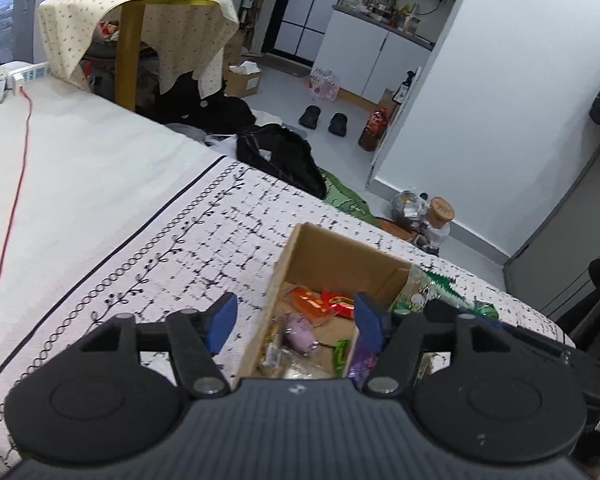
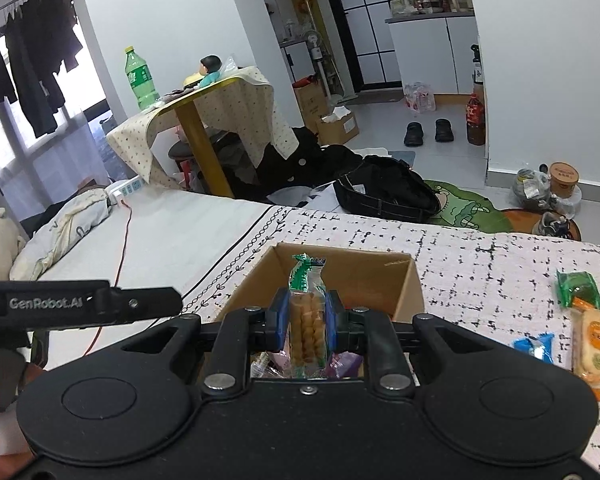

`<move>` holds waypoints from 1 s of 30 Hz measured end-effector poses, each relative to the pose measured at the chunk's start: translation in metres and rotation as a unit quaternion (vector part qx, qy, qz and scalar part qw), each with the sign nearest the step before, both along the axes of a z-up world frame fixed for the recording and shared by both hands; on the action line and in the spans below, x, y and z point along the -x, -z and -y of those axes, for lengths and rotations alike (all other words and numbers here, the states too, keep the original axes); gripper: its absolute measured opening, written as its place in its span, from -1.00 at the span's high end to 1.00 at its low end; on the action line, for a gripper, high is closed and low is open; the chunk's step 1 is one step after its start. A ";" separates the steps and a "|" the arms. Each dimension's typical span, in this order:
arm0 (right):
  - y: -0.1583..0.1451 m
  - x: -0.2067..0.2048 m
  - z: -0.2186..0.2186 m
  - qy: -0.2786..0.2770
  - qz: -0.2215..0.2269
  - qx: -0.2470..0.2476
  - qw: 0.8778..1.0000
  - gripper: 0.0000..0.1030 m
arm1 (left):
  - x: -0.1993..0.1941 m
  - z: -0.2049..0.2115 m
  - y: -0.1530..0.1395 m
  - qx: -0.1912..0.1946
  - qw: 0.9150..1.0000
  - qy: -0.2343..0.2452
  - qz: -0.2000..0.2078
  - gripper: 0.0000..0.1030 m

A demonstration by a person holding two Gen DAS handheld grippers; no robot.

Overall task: Organize snacks
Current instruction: 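Open left tool to drop pink packet while right tool releases cookie packet into box, then lift both tools out of the box and move toward the remaining snacks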

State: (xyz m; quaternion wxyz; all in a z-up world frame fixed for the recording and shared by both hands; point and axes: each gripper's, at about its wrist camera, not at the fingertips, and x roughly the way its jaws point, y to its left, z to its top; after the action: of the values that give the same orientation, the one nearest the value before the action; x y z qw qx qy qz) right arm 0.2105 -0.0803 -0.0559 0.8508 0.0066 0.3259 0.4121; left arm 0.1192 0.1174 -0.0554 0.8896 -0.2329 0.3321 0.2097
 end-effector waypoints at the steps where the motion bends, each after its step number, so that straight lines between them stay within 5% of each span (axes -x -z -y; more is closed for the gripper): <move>1: 0.000 0.000 -0.003 -0.001 0.001 0.001 1.000 0.63 | 0.002 -0.002 0.000 0.000 1.000 -0.005 -0.004 -0.32; 10: 0.002 -0.006 -0.022 -0.007 -0.004 -0.009 1.000 0.60 | 0.017 -0.022 -0.001 -0.009 0.999 -0.038 -0.033 -0.46; 11: 0.002 -0.006 -0.023 -0.007 -0.002 -0.017 1.000 0.51 | 0.018 -0.023 -0.001 -0.010 0.999 -0.040 -0.036 -0.48; 15: -0.003 -0.004 -0.013 0.018 0.010 -0.024 0.999 -0.36 | 0.020 -0.022 -0.001 -0.026 0.998 -0.046 -0.047 -0.59; 18: -0.007 -0.005 0.001 0.034 0.015 -0.023 0.999 -0.62 | 0.019 -0.020 0.001 -0.031 0.997 -0.048 -0.048 -0.68; 25: -0.011 -0.010 0.029 0.064 0.012 -0.021 0.998 -0.88 | 0.013 -0.007 -0.001 -0.052 0.997 -0.037 -0.046 -0.98; 30: -0.016 -0.010 0.047 0.058 0.003 -0.035 0.998 -1.00 | 0.009 0.003 -0.006 -0.056 0.997 -0.023 -0.039 -1.00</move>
State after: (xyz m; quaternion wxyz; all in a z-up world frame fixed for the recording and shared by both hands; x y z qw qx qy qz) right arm 0.2202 -0.1275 -0.0404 0.8737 0.0542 0.3078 0.3728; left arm 0.1107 0.1140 -0.0493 0.8825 -0.1824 0.3487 0.2575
